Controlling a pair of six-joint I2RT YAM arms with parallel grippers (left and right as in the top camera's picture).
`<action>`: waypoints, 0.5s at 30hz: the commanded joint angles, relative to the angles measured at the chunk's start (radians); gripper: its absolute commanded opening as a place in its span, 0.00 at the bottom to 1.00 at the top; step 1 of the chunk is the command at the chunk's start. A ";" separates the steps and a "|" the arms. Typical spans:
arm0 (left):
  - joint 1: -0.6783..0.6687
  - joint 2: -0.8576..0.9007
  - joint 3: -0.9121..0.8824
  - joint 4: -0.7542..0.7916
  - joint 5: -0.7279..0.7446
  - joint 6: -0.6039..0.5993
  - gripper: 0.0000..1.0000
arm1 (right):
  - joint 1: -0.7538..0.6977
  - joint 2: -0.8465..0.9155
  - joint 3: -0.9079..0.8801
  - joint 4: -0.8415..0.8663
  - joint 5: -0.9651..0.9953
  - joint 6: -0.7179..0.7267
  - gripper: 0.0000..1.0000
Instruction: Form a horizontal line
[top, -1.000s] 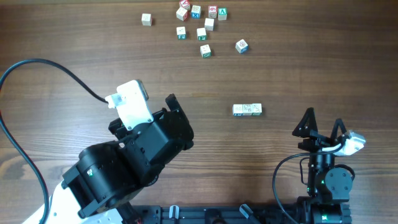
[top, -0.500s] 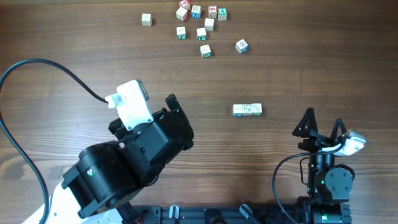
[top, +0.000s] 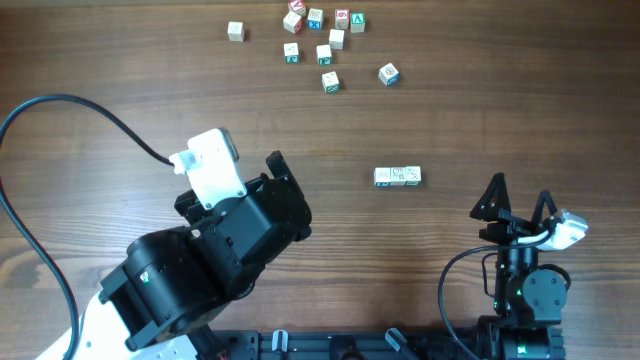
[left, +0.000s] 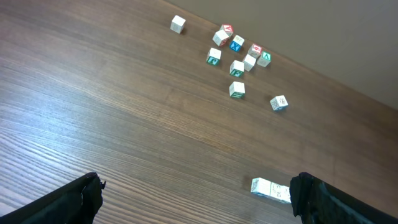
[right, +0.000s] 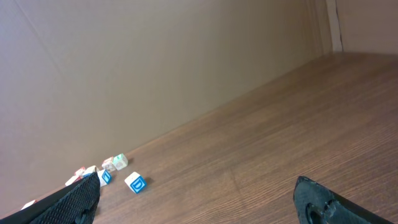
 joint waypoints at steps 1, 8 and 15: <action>-0.003 -0.002 0.001 0.000 -0.024 0.001 1.00 | -0.003 -0.007 -0.001 0.002 -0.011 -0.018 1.00; -0.003 -0.024 0.001 0.000 0.021 0.001 1.00 | -0.003 -0.007 -0.001 0.002 -0.011 -0.018 1.00; -0.003 -0.066 0.000 0.010 0.020 0.001 1.00 | -0.003 -0.007 -0.001 0.002 -0.011 -0.017 1.00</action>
